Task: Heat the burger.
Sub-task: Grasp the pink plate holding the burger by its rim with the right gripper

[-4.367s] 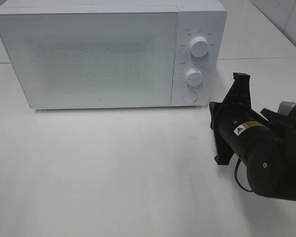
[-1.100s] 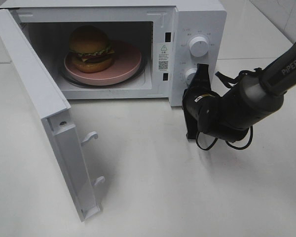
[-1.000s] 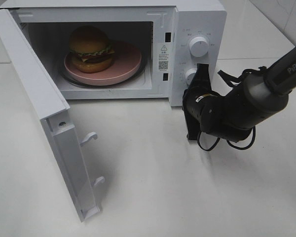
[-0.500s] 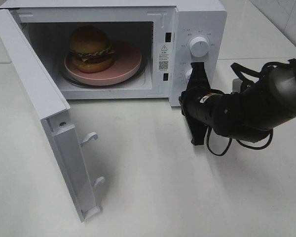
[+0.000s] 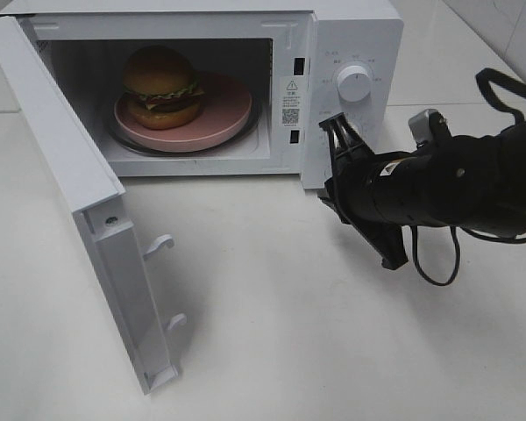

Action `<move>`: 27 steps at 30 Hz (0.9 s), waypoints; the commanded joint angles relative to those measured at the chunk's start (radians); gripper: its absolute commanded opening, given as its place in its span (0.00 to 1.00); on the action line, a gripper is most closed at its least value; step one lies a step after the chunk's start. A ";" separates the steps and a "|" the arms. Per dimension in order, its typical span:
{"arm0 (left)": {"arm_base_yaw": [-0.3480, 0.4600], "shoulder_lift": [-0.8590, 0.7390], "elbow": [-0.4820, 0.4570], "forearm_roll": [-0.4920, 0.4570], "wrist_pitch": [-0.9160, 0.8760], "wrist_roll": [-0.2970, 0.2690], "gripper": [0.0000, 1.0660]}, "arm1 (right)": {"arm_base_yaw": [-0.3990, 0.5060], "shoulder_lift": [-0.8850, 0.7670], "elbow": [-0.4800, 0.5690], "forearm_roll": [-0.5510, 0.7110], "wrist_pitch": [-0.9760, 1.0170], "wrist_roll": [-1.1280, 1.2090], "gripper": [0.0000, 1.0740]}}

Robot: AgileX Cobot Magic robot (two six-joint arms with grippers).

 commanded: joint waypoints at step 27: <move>0.003 -0.007 0.002 0.001 -0.014 -0.002 0.94 | -0.002 -0.299 -0.067 -0.237 0.826 -1.063 0.05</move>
